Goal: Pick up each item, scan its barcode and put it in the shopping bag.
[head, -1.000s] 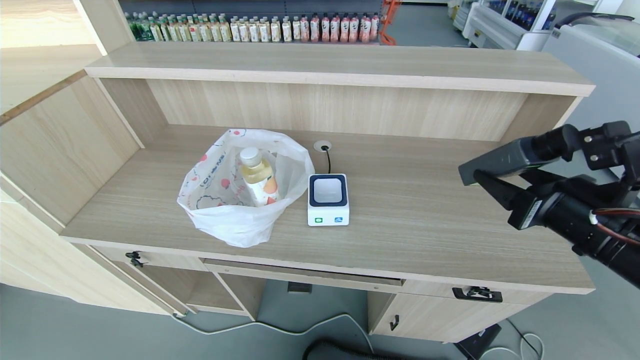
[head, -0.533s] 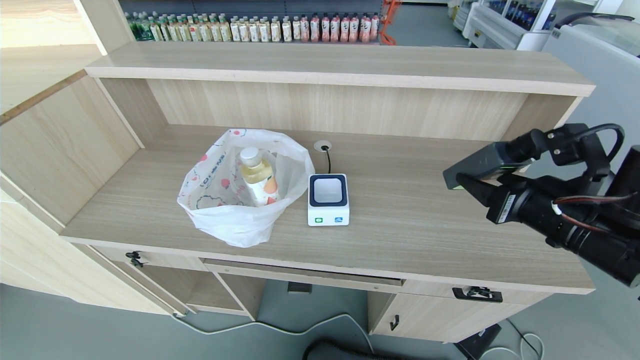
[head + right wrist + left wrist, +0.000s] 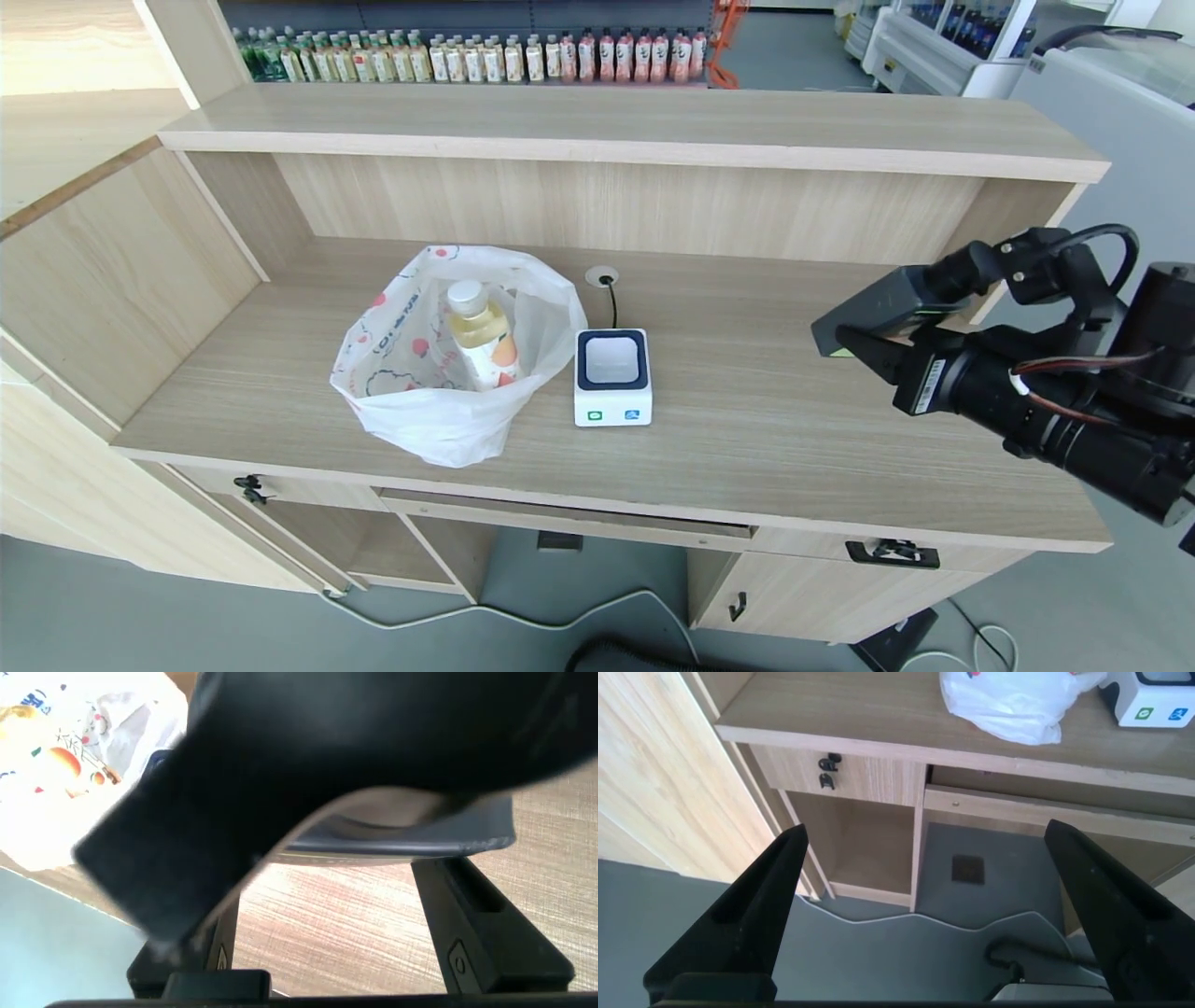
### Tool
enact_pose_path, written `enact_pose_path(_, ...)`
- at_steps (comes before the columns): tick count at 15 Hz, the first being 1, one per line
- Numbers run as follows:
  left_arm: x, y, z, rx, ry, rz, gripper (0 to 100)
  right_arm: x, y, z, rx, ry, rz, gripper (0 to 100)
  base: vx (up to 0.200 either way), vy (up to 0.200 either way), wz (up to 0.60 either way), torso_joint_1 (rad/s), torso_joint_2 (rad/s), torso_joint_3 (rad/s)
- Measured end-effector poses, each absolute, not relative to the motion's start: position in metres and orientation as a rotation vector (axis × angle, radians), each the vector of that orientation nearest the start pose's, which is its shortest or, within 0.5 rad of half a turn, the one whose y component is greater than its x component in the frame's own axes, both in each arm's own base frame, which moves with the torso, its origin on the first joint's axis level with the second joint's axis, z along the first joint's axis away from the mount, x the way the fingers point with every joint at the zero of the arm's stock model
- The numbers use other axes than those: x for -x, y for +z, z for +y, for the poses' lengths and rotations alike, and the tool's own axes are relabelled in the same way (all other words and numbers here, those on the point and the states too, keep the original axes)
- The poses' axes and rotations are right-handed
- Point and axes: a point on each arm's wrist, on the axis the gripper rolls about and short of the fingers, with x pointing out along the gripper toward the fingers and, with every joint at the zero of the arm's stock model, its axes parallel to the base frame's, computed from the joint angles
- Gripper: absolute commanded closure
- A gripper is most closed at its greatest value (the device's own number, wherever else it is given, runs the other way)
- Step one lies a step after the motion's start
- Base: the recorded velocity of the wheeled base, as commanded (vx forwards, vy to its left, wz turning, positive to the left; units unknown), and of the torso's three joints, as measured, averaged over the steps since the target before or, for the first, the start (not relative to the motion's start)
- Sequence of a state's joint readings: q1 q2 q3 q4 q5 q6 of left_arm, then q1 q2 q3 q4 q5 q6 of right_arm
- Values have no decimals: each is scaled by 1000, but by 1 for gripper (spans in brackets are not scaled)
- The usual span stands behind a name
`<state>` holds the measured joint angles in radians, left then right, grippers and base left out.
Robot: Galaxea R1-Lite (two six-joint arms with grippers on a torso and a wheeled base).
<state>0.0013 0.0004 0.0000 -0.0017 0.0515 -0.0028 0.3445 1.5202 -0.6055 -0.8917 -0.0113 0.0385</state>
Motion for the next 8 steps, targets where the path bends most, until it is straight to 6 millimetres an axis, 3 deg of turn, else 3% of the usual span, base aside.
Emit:
enact_pose_path(5, 23, 76, 1, 4, 53, -1, 0, -243, 209, 97, -44, 368, 40, 100, 0, 200, 0, 5, 3, 1)
enact_pose_path(8, 23, 76, 1, 4, 54, -1, 0, -248, 212, 104, -43, 383, 45, 100, 0, 0, 0, 0, 0, 0)
